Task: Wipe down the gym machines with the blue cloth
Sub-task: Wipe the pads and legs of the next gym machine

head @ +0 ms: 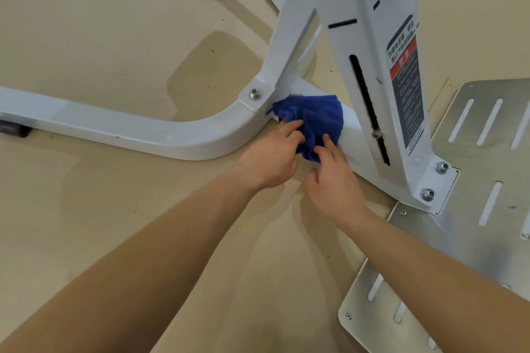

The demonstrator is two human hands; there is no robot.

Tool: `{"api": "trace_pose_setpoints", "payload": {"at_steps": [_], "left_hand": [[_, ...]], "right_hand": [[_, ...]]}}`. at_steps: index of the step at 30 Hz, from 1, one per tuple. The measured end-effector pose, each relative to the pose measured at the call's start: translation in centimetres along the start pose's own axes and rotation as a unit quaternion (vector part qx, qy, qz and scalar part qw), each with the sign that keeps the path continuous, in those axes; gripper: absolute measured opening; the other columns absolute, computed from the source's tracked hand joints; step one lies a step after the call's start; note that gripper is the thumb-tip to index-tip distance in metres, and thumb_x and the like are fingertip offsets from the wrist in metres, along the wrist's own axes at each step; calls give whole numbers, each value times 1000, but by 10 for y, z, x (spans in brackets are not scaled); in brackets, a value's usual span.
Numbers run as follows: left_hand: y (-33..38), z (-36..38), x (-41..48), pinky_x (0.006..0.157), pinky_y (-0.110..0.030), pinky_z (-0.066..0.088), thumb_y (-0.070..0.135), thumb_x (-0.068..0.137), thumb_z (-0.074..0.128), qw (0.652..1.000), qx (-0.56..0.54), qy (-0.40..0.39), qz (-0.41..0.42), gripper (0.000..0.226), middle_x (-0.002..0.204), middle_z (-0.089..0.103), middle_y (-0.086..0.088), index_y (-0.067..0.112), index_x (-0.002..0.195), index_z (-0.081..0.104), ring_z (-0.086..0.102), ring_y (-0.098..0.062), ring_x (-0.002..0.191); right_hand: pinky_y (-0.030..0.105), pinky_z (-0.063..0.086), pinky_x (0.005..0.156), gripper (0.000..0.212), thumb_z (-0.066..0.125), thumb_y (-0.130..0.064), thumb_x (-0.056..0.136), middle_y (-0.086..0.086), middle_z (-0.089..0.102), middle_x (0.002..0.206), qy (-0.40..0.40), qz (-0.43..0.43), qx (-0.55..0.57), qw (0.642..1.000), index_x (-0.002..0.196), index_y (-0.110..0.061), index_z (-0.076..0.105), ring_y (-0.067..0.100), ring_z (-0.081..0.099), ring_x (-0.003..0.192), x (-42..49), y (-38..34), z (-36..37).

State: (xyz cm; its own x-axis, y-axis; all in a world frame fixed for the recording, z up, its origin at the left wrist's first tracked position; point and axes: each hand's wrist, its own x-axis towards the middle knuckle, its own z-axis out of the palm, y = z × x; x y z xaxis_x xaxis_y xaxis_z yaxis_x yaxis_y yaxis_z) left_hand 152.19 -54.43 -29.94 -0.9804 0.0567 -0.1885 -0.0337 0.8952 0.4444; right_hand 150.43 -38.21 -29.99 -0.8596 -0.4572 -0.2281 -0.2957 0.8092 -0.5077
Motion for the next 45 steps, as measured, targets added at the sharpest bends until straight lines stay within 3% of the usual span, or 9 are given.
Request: {"api": "trace_pose_setpoints", "payload": {"at_steps": [3,7,10,13,17,23,31,41,45], "left_hand": [[3,14,12,113,-41,34,19,92,50,998,61,26,21,35,151,39,-18,0,120,60,32,-35,143],[5,16,17,87,-43,48,24,94,32,984,117,133,12,43,110,62,-13,5,123,59,56,-35,102],[1,15,18,84,-39,47,20,95,21,962,230,149,-8,50,108,59,-13,8,127,57,55,-33,105],[-1,21,25,99,-40,44,12,97,35,946,269,182,19,32,122,59,-14,7,113,61,53,-33,121],[-5,29,33,112,-41,38,13,94,52,974,153,166,31,41,143,49,-21,0,133,53,46,-34,135],[-9,49,30,123,-42,6,18,105,19,977,194,64,57,54,163,5,-19,3,156,9,2,-32,151],[-22,32,48,123,-39,4,27,99,11,981,185,54,32,60,164,4,-12,9,156,8,2,-26,152],[4,56,34,122,-33,-2,24,103,14,971,155,41,176,55,165,6,-8,12,157,11,2,-23,152],[-22,42,32,120,-46,22,15,100,22,975,138,111,134,53,157,28,-20,-1,149,33,25,-35,147]], "right_hand": [[44,35,114,56,51,-20,92,11,40,154,42,-8,-136,990,147,-10,41,31,33,143,4,2,9],[48,45,97,52,57,-21,91,16,57,119,143,-29,-220,965,140,-6,49,38,52,109,21,2,18],[48,40,107,33,53,-10,92,25,47,135,142,-60,-195,969,123,3,55,42,48,122,46,8,23],[42,19,122,53,48,-23,97,18,24,160,88,-39,-165,982,144,-1,36,30,22,149,71,11,26],[41,0,125,71,34,-31,101,11,-6,167,48,-40,-241,969,158,-10,-2,24,-7,154,72,24,35],[49,15,123,61,28,-23,103,24,7,164,88,-73,-269,956,156,2,12,35,8,153,33,39,39],[41,0,125,65,20,-33,104,14,-13,165,41,-37,-251,967,156,-6,-8,26,-11,153,68,27,29],[51,11,121,81,50,-30,90,34,14,159,87,44,-317,943,153,9,18,45,15,149,2,42,38],[54,7,123,84,45,-35,94,33,2,160,80,-5,-311,947,154,7,6,45,2,150,32,11,49]]}}
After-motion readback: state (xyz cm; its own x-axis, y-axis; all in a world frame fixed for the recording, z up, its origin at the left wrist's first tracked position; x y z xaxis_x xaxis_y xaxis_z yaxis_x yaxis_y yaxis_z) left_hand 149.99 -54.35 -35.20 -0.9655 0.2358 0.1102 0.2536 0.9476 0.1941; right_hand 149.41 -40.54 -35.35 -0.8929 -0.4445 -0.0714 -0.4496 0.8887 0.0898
